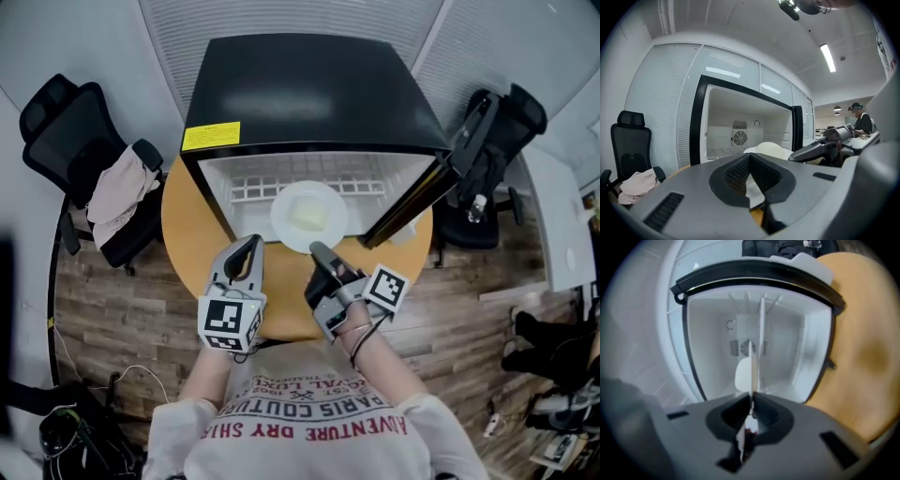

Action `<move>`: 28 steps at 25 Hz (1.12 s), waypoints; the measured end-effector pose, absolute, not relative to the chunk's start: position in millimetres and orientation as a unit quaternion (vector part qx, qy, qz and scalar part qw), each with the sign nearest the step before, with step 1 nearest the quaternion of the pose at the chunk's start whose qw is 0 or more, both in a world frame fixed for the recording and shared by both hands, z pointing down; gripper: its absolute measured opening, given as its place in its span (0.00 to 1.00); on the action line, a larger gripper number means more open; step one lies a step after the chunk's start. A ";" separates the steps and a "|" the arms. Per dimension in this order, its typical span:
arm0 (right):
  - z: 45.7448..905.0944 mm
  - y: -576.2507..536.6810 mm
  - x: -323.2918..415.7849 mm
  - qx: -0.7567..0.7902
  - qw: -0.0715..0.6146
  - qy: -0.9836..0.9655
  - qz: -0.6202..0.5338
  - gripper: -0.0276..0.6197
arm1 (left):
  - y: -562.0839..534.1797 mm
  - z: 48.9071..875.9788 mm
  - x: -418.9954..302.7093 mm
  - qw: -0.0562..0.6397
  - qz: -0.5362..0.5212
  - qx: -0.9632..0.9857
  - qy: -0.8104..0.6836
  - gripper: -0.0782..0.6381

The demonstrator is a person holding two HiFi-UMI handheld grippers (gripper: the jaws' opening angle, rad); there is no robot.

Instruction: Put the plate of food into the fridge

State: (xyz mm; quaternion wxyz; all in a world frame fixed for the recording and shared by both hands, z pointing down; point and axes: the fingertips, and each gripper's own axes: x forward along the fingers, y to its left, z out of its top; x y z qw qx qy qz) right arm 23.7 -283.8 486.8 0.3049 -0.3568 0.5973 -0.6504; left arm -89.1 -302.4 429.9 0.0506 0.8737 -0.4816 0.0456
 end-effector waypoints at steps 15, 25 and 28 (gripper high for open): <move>499.7 -344.1 32.1 -0.373 0.288 0.580 -0.665 0.11 | -349.0 442.8 -78.7 0.074 0.054 0.862 -0.498 0.14; 507.5 -362.6 30.4 -0.374 0.287 0.589 -0.656 0.11 | -366.5 445.9 -70.8 0.067 0.060 0.860 -0.503 0.14; 507.9 -369.8 28.7 -0.373 0.289 0.592 -0.653 0.11 | -368.9 448.9 -71.5 0.072 0.061 0.859 -0.504 0.14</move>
